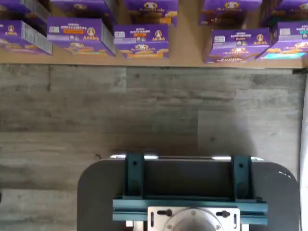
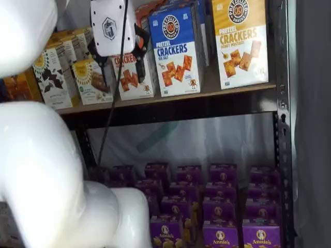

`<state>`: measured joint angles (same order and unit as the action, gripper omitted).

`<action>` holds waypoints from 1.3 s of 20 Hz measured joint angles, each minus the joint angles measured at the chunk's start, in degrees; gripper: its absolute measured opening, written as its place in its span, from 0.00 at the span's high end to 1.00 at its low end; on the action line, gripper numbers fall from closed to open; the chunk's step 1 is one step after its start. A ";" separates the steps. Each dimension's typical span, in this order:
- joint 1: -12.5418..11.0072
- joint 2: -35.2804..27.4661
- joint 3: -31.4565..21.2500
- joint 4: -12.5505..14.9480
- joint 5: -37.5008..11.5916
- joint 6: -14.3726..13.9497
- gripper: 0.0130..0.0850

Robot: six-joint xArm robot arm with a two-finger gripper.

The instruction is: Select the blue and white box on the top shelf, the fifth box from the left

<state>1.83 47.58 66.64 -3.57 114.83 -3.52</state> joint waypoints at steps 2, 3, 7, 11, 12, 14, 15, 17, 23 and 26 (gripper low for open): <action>0.33 0.39 -0.55 0.10 -0.73 -0.27 0.00; 0.41 0.53 -0.76 0.12 -1.00 -0.34 0.00; 0.82 1.29 -1.67 0.41 -2.20 -0.60 0.00; 0.78 2.13 -2.38 0.40 -3.48 -0.55 0.00; 0.78 2.27 -2.44 0.45 -3.65 -0.51 0.00; 0.70 2.59 -2.54 0.51 -3.93 -0.42 0.00; 0.79 2.75 -2.57 0.69 -4.01 -0.44 0.00; 0.84 2.85 -2.48 0.80 -3.81 -0.45 0.00; 1.03 3.33 -2.39 0.84 -3.77 -0.62 0.00; 1.43 3.45 -2.35 1.19 -3.96 -0.89 0.00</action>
<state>3.26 51.03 64.29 -2.38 110.87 -4.41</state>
